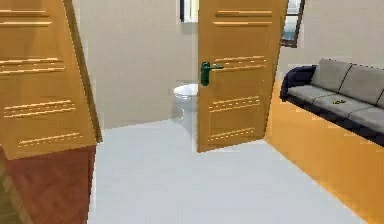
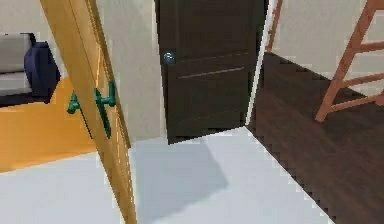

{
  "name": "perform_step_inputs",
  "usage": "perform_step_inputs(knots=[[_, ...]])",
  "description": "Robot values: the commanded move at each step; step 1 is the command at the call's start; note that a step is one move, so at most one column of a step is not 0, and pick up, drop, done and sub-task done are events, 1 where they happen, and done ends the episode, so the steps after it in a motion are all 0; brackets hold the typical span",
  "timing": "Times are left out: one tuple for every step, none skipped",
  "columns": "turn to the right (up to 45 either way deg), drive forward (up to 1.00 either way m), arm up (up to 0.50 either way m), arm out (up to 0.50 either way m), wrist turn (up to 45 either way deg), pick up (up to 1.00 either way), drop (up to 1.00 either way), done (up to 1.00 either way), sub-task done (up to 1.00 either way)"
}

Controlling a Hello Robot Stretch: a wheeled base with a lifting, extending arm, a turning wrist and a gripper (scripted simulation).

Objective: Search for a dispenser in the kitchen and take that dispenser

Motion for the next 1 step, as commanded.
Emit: perform_step_inputs(knots=[[45.0, 0.0, 0.0, 0.0, 0.0, 0.0, 0.0, 0.0, 0.0]])
